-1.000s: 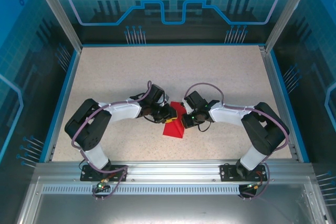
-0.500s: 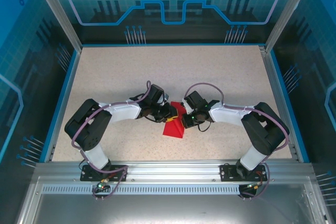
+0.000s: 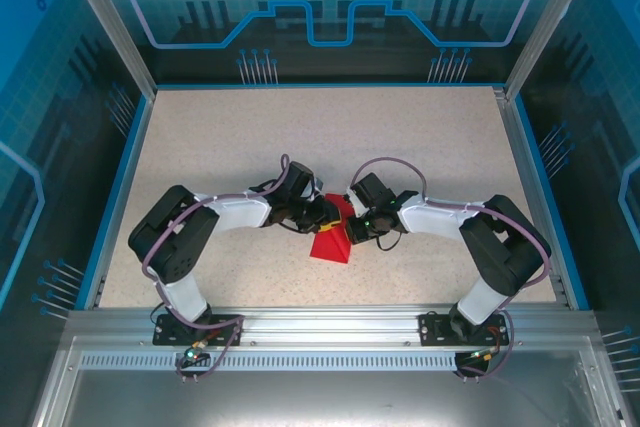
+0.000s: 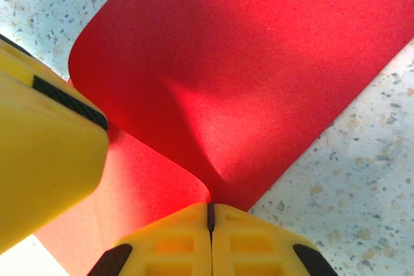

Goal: Fold a paper plane with a square sheet of paper (pick it up from the middle)
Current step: Fold the triangle a second time at the center of the table.

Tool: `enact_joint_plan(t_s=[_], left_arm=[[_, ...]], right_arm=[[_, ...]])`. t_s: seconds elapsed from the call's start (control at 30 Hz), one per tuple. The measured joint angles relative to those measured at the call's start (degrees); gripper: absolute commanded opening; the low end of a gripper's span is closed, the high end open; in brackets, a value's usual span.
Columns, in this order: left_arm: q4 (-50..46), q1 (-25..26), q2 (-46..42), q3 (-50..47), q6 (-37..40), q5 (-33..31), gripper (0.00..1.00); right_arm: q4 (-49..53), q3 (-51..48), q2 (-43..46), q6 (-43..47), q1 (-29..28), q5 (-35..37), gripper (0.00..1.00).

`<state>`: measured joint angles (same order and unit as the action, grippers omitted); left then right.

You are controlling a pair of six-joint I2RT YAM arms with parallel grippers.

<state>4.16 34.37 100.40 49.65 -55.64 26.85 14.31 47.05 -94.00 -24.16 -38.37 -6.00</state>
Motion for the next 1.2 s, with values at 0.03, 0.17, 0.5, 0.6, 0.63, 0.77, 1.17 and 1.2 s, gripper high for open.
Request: enact_joint_plan(t_s=[0.03, 0.17, 0.5, 0.6, 0.63, 0.77, 1.17, 1.2], left_arm=[[0.07, 0.00, 0.07, 0.00, -0.02, 0.00, 0.24], [0.48, 0.00, 0.09, 0.00, 0.00, 0.00, 0.24], [1.07, 0.00, 2.21, -0.35, 0.04, -0.02, 0.24], [1.20, 0.00, 2.56, -0.66, 0.07, -0.04, 0.24], [1.29, 0.00, 2.75, -0.68, 0.07, -0.04, 0.24], [1.68, 0.00, 3.96, -0.72, 0.07, -0.04, 0.24], [3.58, -0.02, 4.28, -1.68, 0.24, 0.00, 0.24], [3.80, -0.02, 4.28, -1.79, 0.24, 0.00, 0.24]], right_arm=[[0.00, 0.00, -0.04, -0.02, 0.00, 0.00, 0.05], [-0.11, 0.00, -0.44, 0.00, 0.00, 0.00, 0.05], [-0.24, 0.11, -0.83, -0.02, 0.00, 0.00, 0.05], [-0.26, 0.15, -0.85, -0.02, 0.00, 0.00, 0.05], [-0.26, 0.17, -0.87, -0.02, 0.00, 0.00, 0.05], [-0.26, 0.20, -0.90, -0.02, 0.02, 0.00, 0.06], [-0.17, -0.46, 1.92, -2.45, 0.02, 0.17, 0.28], [-0.20, -1.01, 3.50, -3.23, 0.00, 0.37, 0.29]])
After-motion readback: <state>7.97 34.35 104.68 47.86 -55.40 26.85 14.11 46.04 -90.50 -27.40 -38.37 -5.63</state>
